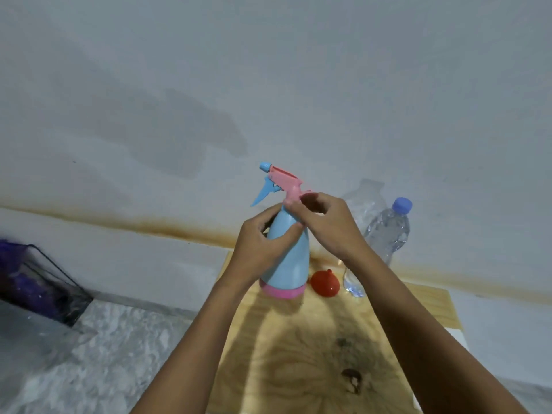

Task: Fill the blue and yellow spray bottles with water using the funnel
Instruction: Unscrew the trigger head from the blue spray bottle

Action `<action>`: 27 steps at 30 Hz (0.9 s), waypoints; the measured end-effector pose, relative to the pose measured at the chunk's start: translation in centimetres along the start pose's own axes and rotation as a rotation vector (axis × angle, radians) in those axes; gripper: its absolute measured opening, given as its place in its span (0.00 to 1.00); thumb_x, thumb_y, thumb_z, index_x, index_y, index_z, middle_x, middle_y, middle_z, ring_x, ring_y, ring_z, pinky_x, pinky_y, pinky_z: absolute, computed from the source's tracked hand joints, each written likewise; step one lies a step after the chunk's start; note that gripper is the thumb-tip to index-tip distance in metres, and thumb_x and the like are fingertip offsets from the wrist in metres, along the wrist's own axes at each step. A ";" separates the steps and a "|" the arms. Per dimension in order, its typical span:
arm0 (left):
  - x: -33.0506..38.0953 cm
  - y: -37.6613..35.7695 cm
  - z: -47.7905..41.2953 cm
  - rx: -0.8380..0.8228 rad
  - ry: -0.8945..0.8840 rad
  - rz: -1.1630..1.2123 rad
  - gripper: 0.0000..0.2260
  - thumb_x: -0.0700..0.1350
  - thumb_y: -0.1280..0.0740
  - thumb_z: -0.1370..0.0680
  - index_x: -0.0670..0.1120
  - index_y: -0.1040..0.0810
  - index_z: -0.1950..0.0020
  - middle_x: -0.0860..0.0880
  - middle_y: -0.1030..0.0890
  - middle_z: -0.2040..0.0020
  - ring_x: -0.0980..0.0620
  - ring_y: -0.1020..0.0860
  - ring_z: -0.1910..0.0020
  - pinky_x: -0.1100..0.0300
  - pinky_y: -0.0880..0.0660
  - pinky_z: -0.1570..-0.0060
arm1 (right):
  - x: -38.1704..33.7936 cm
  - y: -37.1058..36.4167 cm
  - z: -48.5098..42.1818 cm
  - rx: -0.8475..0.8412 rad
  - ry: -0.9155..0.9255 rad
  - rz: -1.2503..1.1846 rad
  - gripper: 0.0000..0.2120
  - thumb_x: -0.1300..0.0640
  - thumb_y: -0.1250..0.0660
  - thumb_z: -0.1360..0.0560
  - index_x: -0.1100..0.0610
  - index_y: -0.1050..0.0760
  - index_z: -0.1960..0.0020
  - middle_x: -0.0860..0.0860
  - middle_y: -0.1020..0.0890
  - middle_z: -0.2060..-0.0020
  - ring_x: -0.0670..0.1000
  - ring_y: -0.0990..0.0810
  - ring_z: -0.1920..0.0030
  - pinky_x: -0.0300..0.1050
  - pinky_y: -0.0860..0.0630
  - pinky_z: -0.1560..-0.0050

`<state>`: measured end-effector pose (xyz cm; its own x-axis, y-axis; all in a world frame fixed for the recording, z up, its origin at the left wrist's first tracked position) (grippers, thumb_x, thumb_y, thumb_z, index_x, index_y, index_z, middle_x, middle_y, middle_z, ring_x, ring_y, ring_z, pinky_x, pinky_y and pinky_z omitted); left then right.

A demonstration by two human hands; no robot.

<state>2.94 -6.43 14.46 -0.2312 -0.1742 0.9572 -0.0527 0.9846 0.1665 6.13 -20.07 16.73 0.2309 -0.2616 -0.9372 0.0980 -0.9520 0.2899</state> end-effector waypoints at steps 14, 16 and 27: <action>1.5 0.9 2.4 -0.005 -0.034 -0.067 0.26 0.55 0.22 0.32 0.56 0.24 0.36 0.57 0.18 0.44 0.59 0.19 0.46 0.62 0.19 0.53 | -3.6 0.1 2.0 0.152 0.080 -0.015 0.10 0.47 0.26 0.27 0.52 0.17 0.52 0.43 0.15 0.58 0.43 0.18 0.54 0.44 0.22 0.46; 1.4 1.0 2.6 -0.041 -0.029 -0.049 0.24 0.51 0.22 0.30 0.57 0.23 0.35 0.57 0.17 0.44 0.57 0.19 0.46 0.60 0.18 0.52 | -3.6 -0.2 2.2 0.122 0.069 -0.025 0.12 0.47 0.25 0.29 0.54 0.16 0.50 0.43 0.15 0.57 0.42 0.18 0.54 0.41 0.22 0.47; 0.6 1.7 3.6 -0.226 0.100 0.151 0.21 0.52 0.22 0.33 0.51 0.18 0.41 0.48 0.15 0.48 0.48 0.16 0.50 0.55 0.18 0.52 | -3.6 -2.5 2.1 -0.271 0.037 -0.171 0.14 0.51 0.36 0.19 0.60 0.18 0.47 0.53 0.14 0.51 0.48 0.17 0.47 0.45 0.23 0.41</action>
<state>-0.80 -4.93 14.47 -0.1229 -0.0347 0.9918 0.1953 0.9790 0.0584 3.01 -17.08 19.02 0.2234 -0.0905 -0.9705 0.3916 -0.9034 0.1744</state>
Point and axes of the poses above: each hand's wrist, its own z-axis away from the middle knuckle, its own y-axis out of the back of the hand, x = y × z, the point moved 9 cm from there along -z, towards the middle knuckle
